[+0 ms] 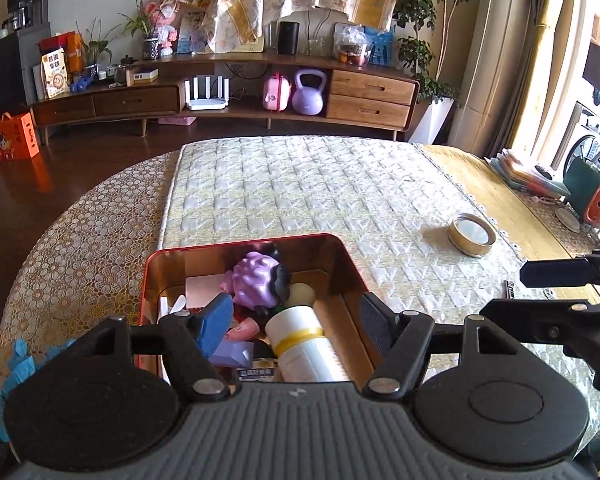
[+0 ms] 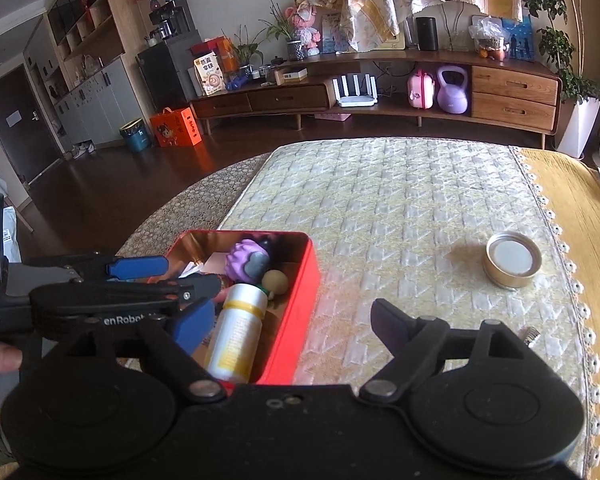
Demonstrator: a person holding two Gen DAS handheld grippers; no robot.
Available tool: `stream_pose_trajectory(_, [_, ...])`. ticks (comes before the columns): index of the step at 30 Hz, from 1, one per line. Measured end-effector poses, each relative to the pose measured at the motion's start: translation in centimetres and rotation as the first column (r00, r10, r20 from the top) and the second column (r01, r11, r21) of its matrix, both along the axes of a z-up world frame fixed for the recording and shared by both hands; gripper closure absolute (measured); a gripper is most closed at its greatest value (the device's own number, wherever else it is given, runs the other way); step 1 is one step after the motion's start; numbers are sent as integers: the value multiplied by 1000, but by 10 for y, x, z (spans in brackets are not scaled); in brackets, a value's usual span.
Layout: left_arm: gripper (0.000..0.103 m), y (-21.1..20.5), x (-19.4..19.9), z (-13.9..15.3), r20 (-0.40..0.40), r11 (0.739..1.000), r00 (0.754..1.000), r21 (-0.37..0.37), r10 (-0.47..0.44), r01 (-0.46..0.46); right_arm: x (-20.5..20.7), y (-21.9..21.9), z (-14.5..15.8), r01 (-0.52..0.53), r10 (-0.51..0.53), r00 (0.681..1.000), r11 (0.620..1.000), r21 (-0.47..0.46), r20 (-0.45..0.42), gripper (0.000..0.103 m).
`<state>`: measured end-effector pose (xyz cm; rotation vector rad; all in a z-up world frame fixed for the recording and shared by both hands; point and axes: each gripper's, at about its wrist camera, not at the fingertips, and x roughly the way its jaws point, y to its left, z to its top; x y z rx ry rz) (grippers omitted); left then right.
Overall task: Organize rigid objects
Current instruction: 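Move the left gripper to the round tin lid while the right approaches the nail clipper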
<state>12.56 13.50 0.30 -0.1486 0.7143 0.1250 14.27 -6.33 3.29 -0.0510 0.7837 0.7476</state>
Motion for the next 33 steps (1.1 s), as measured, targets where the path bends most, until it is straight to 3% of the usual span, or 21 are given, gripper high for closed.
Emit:
stream_pose_trajectory(5, [32,-23,0,6,11,999,999,-6,-36,36,-4,-34,-2,40,-40,999,999,-12,19,10])
stream_pose_trajectory(7, [23,-32,2,8,17,999,999,-5,-47,47,-4,-46,-4,58,-58,998,998,-16,24,8])
stream_pose_trajectory(11, [20,-49,9,10,27,999,998,-14,-49,49,-4,-72,-11,99,-99,995,995,-17,32,1])
stream_pose_trajectory(17, [20,-73,27,6,13,997,998,-52,-55,56,1,-101,-24,146,-144,988,989,-33,52,0])
stream_pose_trajectory(27, [20,-128,74,8,-7,995,995,-24,-100,99,27,-133,-54,204,-203,979,978,-31,26,0])
stream_pose_trajectory(33, [20,-156,111,-4,-50,993,991,0,-122,122,44,-129,-74,206,-202,977,976,-67,66,1])
